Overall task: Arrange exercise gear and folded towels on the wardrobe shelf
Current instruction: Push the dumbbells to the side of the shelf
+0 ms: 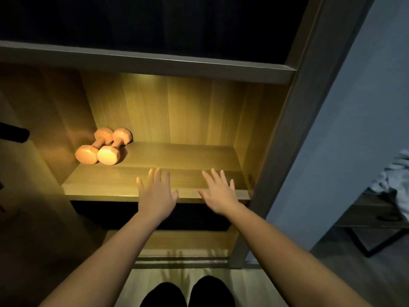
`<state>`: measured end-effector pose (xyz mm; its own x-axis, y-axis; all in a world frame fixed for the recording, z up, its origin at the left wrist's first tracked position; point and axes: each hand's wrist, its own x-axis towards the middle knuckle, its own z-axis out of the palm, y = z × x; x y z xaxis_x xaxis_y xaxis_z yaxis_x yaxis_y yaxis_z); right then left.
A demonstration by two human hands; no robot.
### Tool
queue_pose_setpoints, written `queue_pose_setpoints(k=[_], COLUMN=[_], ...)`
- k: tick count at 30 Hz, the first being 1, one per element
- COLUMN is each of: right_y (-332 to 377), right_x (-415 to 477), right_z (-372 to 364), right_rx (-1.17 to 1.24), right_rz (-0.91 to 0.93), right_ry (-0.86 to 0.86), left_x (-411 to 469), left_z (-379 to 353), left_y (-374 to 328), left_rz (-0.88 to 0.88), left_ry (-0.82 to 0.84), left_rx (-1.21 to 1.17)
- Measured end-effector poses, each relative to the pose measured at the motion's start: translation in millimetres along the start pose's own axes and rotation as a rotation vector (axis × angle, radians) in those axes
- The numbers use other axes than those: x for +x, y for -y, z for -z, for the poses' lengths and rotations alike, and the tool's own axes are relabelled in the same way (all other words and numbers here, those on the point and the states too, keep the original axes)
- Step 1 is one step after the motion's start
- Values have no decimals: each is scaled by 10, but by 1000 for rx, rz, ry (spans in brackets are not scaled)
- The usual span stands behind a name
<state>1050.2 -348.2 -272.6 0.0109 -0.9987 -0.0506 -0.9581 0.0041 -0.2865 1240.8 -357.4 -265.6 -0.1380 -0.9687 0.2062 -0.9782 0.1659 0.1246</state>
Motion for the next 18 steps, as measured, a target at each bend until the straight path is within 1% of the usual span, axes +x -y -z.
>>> queue_pose_setpoints(k=[5,9,12,15,18], right_y=[-44,48,168,295,390], right_x=[515,588,381,30,-331], right_z=[182,546,835,1128,1367], right_rx=[-225,-245,-247,-188,-152], right_rz=[34,35,43,17,-11], right_ry=[-20,93,208,295,339], left_x=[643,851,734,544,344], left_z=[-12,355,704,1058,1375], left_y=[-26,-54,-66,-86,-128], left_rz=[-102,-143,-167,-193,-253], left_ry=[54,150,239,354,434], left_rx=[88,113,124,116,105])
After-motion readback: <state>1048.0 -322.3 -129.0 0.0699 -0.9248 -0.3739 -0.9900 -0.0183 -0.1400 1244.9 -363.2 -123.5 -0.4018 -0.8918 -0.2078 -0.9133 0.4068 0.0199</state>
